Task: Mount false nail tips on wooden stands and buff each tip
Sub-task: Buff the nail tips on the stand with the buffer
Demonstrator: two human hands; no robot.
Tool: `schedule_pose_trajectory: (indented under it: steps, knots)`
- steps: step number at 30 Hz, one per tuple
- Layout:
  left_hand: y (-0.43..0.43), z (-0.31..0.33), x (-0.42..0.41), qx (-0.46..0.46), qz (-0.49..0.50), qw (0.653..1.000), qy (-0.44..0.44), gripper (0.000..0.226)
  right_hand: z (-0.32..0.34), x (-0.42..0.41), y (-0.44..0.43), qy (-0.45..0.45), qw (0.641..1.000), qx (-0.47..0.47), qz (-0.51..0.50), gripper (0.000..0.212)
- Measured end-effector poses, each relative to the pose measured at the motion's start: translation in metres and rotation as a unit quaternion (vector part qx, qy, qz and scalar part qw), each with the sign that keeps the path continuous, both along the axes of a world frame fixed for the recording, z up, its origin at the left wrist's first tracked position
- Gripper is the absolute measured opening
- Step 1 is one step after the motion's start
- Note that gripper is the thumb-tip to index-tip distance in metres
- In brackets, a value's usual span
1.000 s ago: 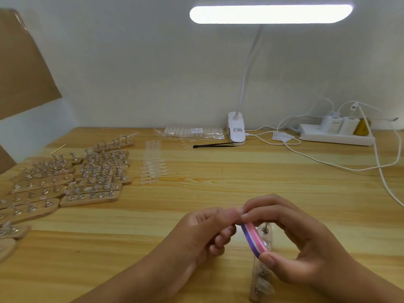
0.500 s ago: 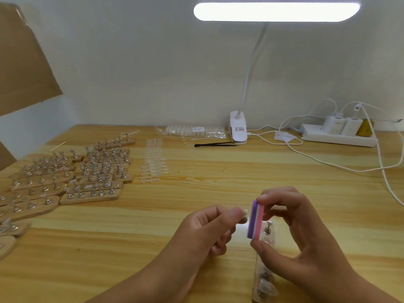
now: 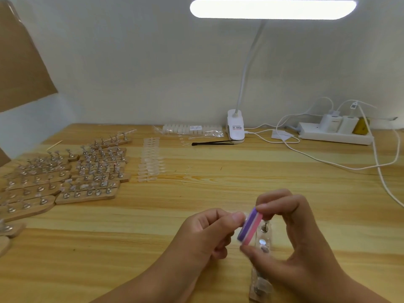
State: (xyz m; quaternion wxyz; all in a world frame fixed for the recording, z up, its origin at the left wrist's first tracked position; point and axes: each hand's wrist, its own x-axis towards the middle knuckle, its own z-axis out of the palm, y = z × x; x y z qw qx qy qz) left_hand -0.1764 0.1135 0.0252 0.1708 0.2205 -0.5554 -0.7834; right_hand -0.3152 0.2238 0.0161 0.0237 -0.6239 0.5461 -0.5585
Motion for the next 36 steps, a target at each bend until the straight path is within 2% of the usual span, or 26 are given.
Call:
schedule_pose_trajectory:
  steps: [2,6,9,14,16,19,22,26,30,33,36]
  knots:
    - [0.0015,-0.0003,-0.0003,-0.003,0.0,1.0,0.0,0.029,-0.0012,0.0019,-0.0001,0.037,0.999,-0.01,0.006,0.051]
    - [0.0029,0.0002,-0.0001,0.01,0.006,1.0,0.009,0.029,0.0026,0.0,0.0001,0.016,1.0,-0.016,-0.018,0.049]
    - [0.0057,0.0007,-0.0004,0.023,0.0,1.0,0.002,0.031,0.0009,0.0005,0.0001,0.07,0.997,-0.015,-0.016,0.049]
    - [0.0074,0.0018,-0.0014,0.063,0.016,0.998,0.002,0.043,0.0019,0.0003,0.0002,0.06,0.998,-0.013,-0.021,0.05]
    - [0.0079,0.0031,-0.0006,0.071,0.011,0.997,0.007,0.036,0.0014,-0.0002,-0.0004,0.071,0.997,-0.011,-0.02,0.049]
    - [0.0083,0.0051,-0.001,0.073,0.011,0.997,0.012,0.029,0.0046,-0.0039,-0.0001,0.039,0.998,-0.013,-0.037,0.049]
    - [0.0088,0.0042,-0.0007,0.079,0.021,0.997,0.007,0.033,0.0,0.0004,0.0015,0.071,0.997,0.003,-0.014,0.05]
    - [0.0082,0.0046,-0.0007,0.078,0.018,0.997,0.014,0.028,0.0031,-0.0011,0.0003,0.035,0.999,0.001,-0.033,0.046]
    - [0.008,0.0037,-0.0018,0.074,0.021,0.997,0.014,0.029,0.0016,-0.0011,0.0017,0.071,0.997,0.002,-0.021,0.047]
    - [0.0076,0.0038,-0.002,0.064,0.024,0.998,0.016,0.025,0.004,-0.0044,0.0021,0.044,0.998,0.006,-0.032,0.046]
    - [0.0061,0.0029,-0.0013,0.061,0.032,0.997,0.021,0.028,0.0029,-0.0044,0.0031,0.077,0.996,0.014,-0.03,0.047]
